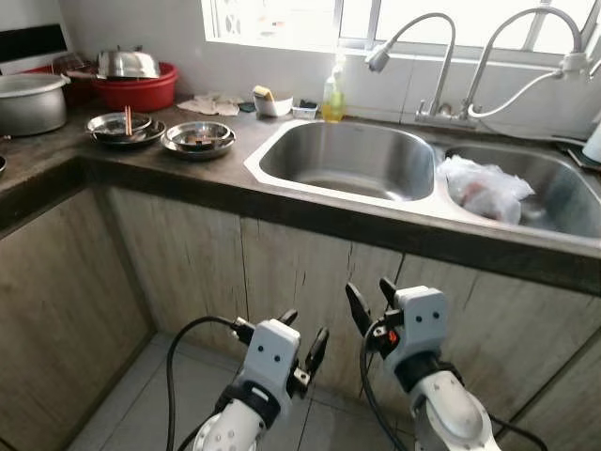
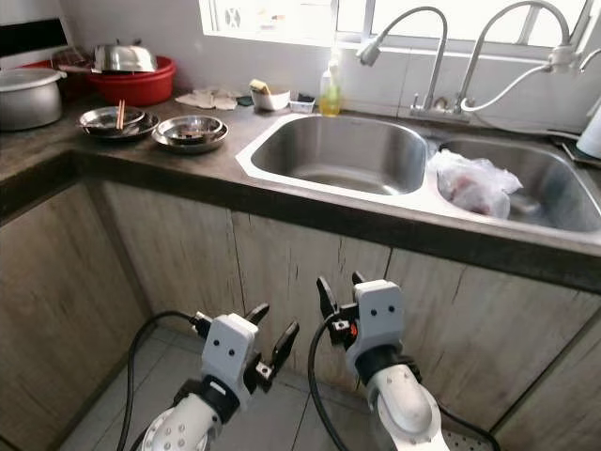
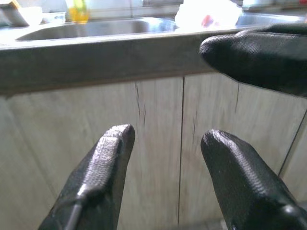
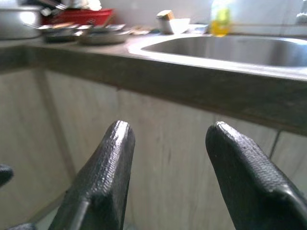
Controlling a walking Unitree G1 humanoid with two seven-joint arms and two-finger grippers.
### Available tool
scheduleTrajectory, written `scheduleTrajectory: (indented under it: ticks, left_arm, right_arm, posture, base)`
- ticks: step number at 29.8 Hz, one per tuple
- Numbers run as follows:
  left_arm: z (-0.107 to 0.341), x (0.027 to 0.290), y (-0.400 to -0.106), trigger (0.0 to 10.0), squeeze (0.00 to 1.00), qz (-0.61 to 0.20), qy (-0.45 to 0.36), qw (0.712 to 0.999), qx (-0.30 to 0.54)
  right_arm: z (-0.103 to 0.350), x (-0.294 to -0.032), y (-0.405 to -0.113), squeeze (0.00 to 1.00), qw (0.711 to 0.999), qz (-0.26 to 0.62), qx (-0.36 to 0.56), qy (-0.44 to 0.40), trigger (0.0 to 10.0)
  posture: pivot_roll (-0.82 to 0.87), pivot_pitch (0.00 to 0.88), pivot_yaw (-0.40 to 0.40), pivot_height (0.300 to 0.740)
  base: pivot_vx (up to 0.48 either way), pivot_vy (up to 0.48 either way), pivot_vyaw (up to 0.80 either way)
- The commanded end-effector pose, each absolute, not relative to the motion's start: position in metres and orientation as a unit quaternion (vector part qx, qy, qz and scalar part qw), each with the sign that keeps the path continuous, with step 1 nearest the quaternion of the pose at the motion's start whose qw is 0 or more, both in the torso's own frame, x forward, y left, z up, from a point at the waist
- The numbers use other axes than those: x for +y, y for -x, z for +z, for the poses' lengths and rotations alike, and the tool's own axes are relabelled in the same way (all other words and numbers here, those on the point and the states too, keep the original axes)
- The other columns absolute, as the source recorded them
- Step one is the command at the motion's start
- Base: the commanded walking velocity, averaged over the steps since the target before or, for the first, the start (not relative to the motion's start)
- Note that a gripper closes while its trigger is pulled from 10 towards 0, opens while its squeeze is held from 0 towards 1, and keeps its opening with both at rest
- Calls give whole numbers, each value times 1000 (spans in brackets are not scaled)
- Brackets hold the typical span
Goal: Kitchen organization
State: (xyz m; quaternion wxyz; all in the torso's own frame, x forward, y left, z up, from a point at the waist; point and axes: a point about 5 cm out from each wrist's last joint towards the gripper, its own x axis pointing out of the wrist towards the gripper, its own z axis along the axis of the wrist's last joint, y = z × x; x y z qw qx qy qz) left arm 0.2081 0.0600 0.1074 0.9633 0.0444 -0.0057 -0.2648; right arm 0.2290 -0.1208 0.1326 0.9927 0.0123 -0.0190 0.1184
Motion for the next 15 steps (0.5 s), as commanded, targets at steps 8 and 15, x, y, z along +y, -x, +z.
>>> scheduleTrajectory:
  ticks: [8, 15]
  left_arm:
    - [109, 62, -209, 10000, 0, -259, -50, 965, -9]
    - [109, 62, -209, 10000, 0, -258, -50, 965, -9]
  right_arm:
    - [138, -122, -234, 0, 994, 108, -30, -17, 10000]
    - [137, -120, -233, 0, 992, 123, -30, -7, 10000]
  posture:
    - [-1, 0, -43, 740]
    - [-1, 0, -42, 740]
  base:
    - [-280, 0, 100]
    - [-274, 0, 0]
